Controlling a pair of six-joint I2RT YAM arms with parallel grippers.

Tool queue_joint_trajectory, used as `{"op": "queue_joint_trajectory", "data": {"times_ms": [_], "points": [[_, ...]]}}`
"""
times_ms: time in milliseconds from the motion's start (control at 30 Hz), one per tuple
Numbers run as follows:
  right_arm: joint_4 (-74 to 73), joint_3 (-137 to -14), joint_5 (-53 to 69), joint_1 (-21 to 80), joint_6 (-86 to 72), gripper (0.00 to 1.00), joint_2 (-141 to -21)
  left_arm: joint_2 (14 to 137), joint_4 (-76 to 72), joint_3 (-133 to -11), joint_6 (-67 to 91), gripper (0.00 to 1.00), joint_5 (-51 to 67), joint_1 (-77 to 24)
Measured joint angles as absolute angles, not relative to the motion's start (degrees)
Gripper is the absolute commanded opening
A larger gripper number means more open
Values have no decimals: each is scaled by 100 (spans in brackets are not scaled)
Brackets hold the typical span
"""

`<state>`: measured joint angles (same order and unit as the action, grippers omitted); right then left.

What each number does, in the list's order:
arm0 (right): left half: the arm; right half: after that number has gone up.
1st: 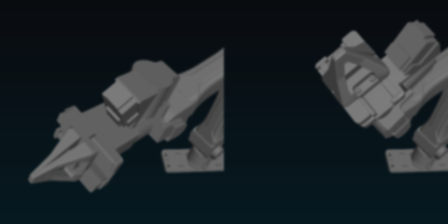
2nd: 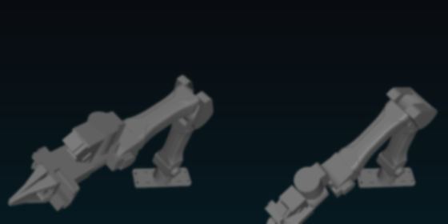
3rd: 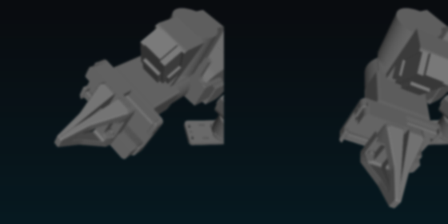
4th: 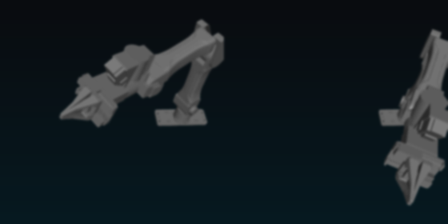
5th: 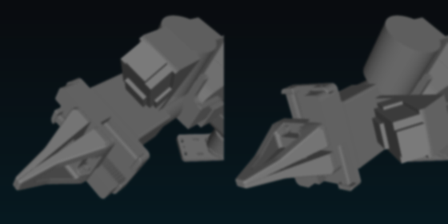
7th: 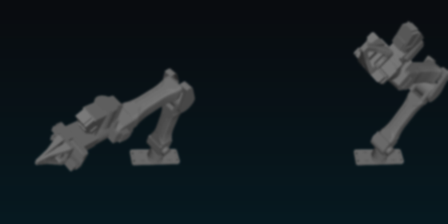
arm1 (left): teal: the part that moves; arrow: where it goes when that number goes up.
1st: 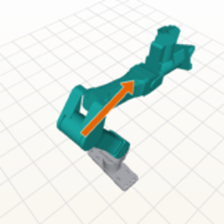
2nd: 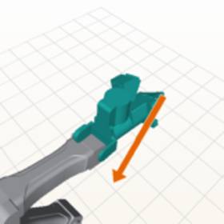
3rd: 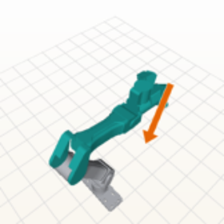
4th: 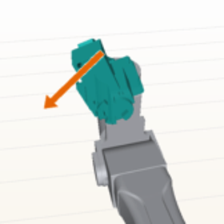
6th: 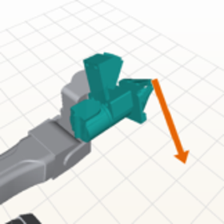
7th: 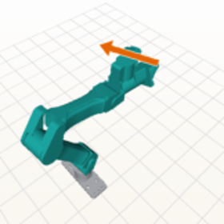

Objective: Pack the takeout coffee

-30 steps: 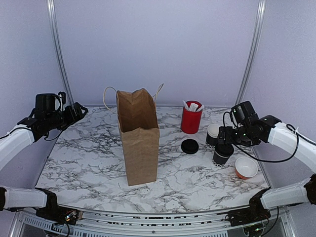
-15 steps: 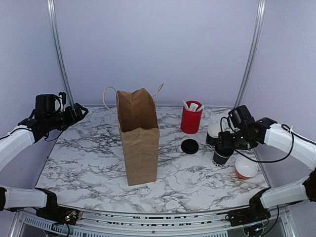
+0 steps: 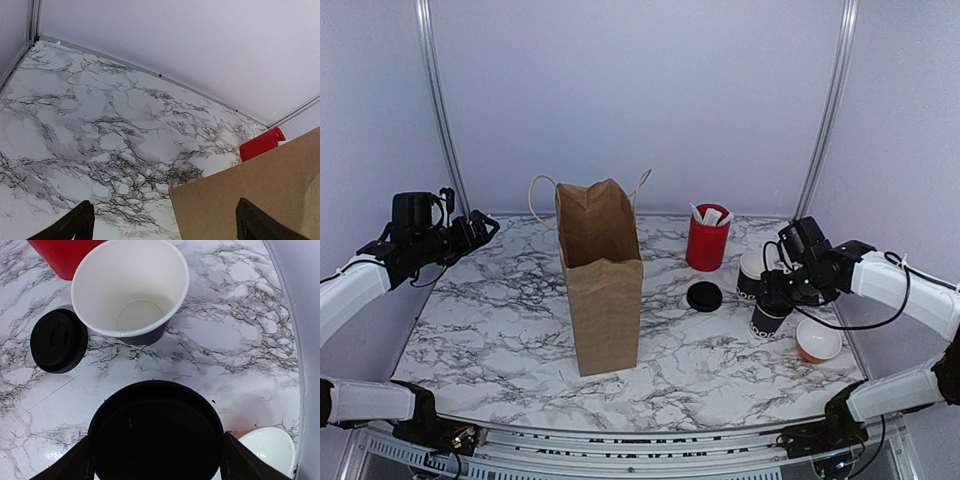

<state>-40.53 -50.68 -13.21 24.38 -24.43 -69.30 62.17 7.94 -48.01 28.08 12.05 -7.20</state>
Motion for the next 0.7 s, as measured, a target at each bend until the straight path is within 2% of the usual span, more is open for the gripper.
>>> {"op": "queue_joint_trajectory", "data": {"times_ms": [700], "points": [[-3883,-5146,-1754,2847,-2571,66,-7223,6320,760,-4770,2810,99,1262,-720]]}}
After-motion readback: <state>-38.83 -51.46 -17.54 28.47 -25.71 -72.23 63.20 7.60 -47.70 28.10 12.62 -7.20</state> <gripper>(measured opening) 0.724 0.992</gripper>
